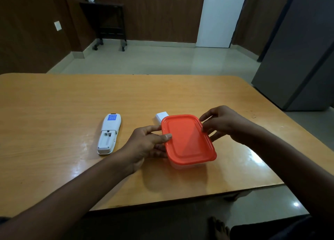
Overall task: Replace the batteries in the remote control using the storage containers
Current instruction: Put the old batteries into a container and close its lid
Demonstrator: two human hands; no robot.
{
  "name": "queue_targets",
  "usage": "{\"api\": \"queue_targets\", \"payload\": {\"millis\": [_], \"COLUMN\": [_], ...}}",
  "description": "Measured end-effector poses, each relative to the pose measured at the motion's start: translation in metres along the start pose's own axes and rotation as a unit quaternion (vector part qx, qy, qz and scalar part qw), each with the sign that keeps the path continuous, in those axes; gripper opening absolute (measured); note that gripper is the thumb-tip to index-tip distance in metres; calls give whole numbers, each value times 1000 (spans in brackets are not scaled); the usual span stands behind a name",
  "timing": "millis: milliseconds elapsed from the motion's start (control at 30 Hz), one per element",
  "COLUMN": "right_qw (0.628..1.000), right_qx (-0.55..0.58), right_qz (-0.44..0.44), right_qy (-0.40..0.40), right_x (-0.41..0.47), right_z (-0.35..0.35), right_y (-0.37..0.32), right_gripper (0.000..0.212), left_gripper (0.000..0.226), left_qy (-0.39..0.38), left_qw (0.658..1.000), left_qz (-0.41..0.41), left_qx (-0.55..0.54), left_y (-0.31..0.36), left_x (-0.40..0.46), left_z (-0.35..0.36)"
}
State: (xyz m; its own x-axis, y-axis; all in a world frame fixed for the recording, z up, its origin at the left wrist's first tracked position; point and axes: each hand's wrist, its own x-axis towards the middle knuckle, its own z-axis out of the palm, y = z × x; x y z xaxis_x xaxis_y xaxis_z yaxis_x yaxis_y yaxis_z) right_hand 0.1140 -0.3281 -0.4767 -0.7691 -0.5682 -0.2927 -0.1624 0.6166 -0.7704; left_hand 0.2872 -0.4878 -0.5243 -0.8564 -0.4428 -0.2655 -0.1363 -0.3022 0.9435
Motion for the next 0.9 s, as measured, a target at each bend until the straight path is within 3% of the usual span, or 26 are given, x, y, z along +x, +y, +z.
{"api": "queue_targets", "payload": {"millis": [167, 633, 767, 900], "right_qw": [995, 986, 987, 987], "right_qx": [67, 109, 97, 120], "right_qz": [30, -6, -40, -80], "right_qy": [-63, -126, -118, -73], "right_x": [2, -2, -7, -5], "right_z": [-2, -4, 6, 14], "right_y": [-1, -11, -12, -11], "right_gripper": [25, 26, 30, 18], "left_gripper": [43, 35, 29, 22], "left_qy": [31, 57, 86, 76], "left_qw": [999, 998, 994, 995], "left_qz": [-20, 32, 67, 54], "left_qx": [3, 24, 15, 15], "left_y": [3, 16, 18, 20], "left_x": [1, 0, 3, 3], "left_z": [-6, -20, -25, -26]}}
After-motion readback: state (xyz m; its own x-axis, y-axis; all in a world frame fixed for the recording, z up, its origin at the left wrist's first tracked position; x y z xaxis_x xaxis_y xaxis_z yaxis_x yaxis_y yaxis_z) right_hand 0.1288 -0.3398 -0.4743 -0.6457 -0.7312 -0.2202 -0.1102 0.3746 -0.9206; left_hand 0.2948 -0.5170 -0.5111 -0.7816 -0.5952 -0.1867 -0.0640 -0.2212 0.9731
